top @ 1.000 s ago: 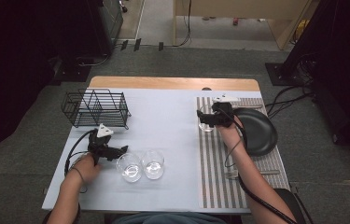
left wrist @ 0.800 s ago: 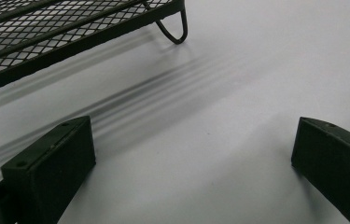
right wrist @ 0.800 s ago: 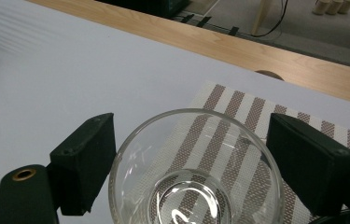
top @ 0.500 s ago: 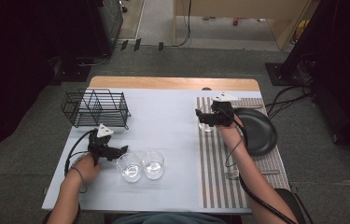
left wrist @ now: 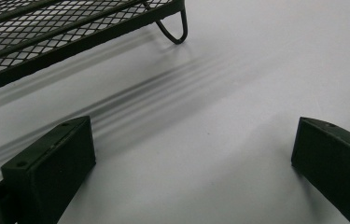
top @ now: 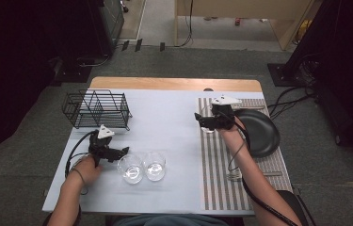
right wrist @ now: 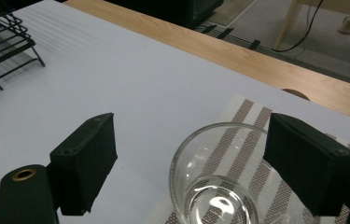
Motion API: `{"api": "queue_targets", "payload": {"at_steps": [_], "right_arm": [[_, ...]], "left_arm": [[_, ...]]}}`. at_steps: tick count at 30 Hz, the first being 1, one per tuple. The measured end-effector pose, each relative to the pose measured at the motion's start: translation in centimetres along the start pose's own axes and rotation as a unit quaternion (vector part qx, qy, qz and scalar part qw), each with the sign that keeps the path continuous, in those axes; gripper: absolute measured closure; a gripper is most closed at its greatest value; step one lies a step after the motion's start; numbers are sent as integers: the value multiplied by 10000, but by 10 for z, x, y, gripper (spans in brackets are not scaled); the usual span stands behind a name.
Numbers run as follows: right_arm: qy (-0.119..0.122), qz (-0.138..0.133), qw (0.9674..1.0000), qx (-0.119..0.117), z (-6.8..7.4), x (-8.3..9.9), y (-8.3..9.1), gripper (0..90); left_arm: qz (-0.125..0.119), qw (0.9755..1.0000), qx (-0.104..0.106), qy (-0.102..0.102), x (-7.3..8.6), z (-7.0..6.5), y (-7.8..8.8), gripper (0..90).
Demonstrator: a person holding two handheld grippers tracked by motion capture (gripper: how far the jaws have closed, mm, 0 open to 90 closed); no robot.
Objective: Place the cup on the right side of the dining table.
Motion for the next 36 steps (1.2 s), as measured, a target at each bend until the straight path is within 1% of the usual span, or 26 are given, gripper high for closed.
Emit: {"api": "queue_targets", "payload": {"at_steps": [5,13,16,24,34,36], "right_arm": [[122,27,9998,-156,8,0,0,167],[186,41,9993,-312,17,1,1,167],[246,52,9990,-375,21,1,1,167],[386,45,9977,-562,34,0,3,167],[475,78,9955,-811,49,1,2,166],[522,93,9950,-842,51,2,2,167]], "left_arm": [[1,10000,0,1,0,0,0,0],[4,10000,0,2,0,0,0,0],[4,10000,-3,-1,0,0,0,0],[4,10000,2,0,0,0,0,0],[3,10000,0,2,0,0,0,0],[-6,10000,-2,12,0,0,0,0]]}}
Point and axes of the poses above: each handheld gripper's, and its own axes: y roughly backward along the jaws, x roughly out of its underside, z roughly to its left, the point moved 5 cm from there along -y, roughly forward along the jaws, and after that the axes turned 6 degrees about -z, right-handed, at the moved point
